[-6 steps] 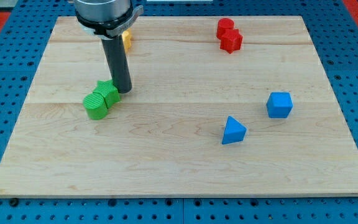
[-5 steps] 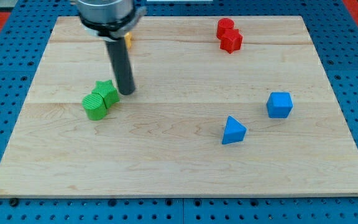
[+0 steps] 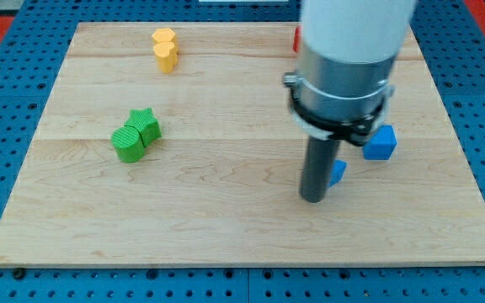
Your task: Push the blue triangle closer to the blue cube
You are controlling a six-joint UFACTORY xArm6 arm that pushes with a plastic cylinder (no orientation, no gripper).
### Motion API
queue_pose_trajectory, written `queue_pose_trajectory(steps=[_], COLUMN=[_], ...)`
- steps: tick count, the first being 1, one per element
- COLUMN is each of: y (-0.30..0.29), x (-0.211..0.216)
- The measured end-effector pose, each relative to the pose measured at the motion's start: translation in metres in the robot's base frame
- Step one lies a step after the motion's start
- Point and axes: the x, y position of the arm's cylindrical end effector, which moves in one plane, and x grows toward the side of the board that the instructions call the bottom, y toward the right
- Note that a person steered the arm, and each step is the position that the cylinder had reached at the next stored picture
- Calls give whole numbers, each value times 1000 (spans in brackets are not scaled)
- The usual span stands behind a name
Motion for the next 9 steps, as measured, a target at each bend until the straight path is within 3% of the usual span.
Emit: queue_pose_trajectory(steps=[3, 4, 6, 9], y=[61, 63, -5, 47], x=[-24, -22, -22, -35])
